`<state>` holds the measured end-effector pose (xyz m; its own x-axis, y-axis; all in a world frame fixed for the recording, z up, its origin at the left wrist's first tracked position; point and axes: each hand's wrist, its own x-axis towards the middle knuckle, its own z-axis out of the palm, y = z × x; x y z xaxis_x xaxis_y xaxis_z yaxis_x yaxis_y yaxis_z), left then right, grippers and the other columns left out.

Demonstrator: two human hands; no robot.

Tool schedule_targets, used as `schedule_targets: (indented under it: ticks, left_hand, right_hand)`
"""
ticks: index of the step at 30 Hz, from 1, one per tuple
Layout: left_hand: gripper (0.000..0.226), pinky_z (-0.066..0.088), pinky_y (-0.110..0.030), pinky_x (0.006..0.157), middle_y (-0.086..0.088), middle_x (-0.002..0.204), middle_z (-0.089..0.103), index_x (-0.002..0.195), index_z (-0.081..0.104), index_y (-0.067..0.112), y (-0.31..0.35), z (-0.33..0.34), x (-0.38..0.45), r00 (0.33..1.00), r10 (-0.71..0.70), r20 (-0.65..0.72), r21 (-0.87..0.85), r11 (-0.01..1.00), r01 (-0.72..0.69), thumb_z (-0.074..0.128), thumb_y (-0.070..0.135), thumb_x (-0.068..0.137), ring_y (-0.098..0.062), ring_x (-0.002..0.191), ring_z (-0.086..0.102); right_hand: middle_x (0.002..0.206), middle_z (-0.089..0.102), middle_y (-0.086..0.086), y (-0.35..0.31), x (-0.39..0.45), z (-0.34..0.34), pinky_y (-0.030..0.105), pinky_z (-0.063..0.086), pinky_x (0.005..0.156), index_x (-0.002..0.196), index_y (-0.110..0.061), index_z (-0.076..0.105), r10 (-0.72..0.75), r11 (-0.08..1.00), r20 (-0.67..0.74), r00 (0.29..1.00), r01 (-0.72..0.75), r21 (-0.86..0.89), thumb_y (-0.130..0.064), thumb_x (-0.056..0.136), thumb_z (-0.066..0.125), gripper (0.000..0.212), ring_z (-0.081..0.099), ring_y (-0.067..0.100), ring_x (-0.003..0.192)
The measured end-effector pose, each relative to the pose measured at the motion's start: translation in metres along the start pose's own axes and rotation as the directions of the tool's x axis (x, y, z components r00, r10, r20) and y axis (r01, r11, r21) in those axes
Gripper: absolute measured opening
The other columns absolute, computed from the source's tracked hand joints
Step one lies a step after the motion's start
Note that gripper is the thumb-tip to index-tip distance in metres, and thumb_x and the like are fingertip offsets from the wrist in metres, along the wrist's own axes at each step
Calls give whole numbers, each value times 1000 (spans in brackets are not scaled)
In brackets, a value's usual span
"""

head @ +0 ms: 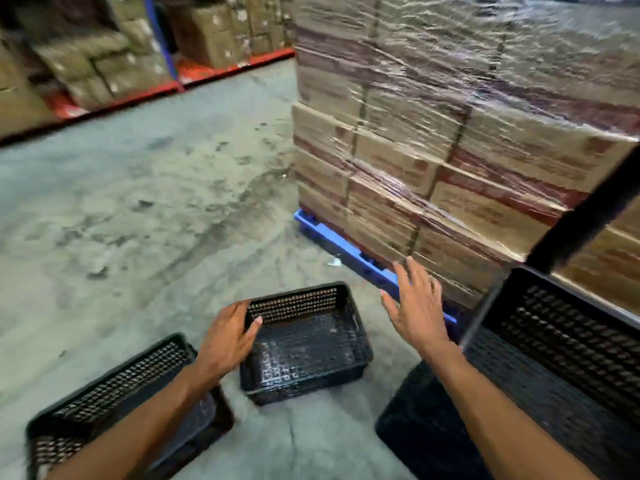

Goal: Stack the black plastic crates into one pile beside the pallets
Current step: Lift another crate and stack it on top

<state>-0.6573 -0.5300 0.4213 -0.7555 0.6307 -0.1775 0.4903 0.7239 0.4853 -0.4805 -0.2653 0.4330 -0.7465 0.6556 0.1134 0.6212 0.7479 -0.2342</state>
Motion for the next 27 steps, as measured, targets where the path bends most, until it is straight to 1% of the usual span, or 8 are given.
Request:
schedule_targets:
  ticks: [2, 4, 7, 10, 15, 19, 23, 27]
  left_hand:
    - [84, 31, -36, 108, -23, 135, 51, 132, 47, 0, -29, -17, 1, 999, -53, -5, 10, 999, 53, 24, 58, 76, -36, 127, 46]
    - [73, 31, -37, 109, -23, 139, 48, 134, 44, -1, -59, -27, 10, 992, -123, 18, 15, 992, 123, 31, 52, 85, -36, 129, 44]
    - [60, 32, -39, 108, -23, 140, 46, 137, 40, -1, -89, -26, 28, 989, -139, 44, 26, 990, 138, 39, 39, 91, -37, 128, 44]
    - [55, 36, -40, 106, -24, 137, 48, 137, 40, 1, -126, -10, 63, 973, -224, 58, 24, 975, 223, 48, 32, 93, -37, 126, 47]
    - [54, 35, -43, 106, -25, 137, 48, 138, 37, 1, -179, 46, 143, 920, -371, 130, 58, 929, 366, 47, 30, 94, -39, 127, 43]
    - [55, 38, -46, 104, -28, 136, 48, 137, 37, 0, -224, 123, 206, 861, -464, 209, 106, 886, 452, 49, 29, 92, -42, 125, 44]
    - [59, 37, -48, 104, -32, 134, 46, 138, 32, -5, -265, 210, 255, 778, -570, 265, 133, 820, 556, 49, 27, 91, -46, 124, 42]
    - [67, 39, -50, 101, -36, 131, 47, 140, 23, -6, -295, 289, 278, 715, -659, 235, 80, 746, 661, 56, 22, 89, -50, 121, 45]
  right_hand:
    - [144, 44, 19, -40, 6, 21, 44, 23, 107, 132, -8, 50, -61, 998, 45, 997, 61, 8, -47, 84, 39, 63, 44, 34, 131]
    - [139, 50, 20, -75, 18, 45, 41, 23, 104, 128, -7, 54, -106, 994, 90, 990, 105, 13, -48, 82, 37, 64, 50, 34, 126]
    - [145, 42, 19, -98, 34, 74, 43, 25, 109, 135, -11, 46, -130, 991, 149, 980, 128, 23, -44, 87, 45, 59, 41, 33, 134]
    - [149, 36, 17, -102, 61, 124, 47, 25, 111, 140, -11, 40, -125, 992, 240, 963, 124, 16, -37, 88, 52, 59, 36, 33, 137]
    - [150, 34, 18, -73, 123, 229, 46, 22, 111, 141, -11, 36, -73, 993, 414, 907, 103, -52, -38, 91, 48, 59, 33, 34, 136]
    - [149, 35, 20, -32, 165, 325, 49, 21, 112, 142, -10, 36, 41, 995, 497, 867, 9, -97, -44, 90, 43, 62, 33, 36, 136]
    - [149, 34, 21, 18, 192, 425, 48, 20, 113, 143, -10, 33, 137, 989, 523, 841, -90, -115, -45, 89, 42, 65, 30, 36, 138]
    - [150, 29, 26, 67, 200, 498, 51, 22, 110, 145, -7, 27, 313, 947, 456, 833, -307, -88, -50, 81, 41, 79, 30, 41, 137]
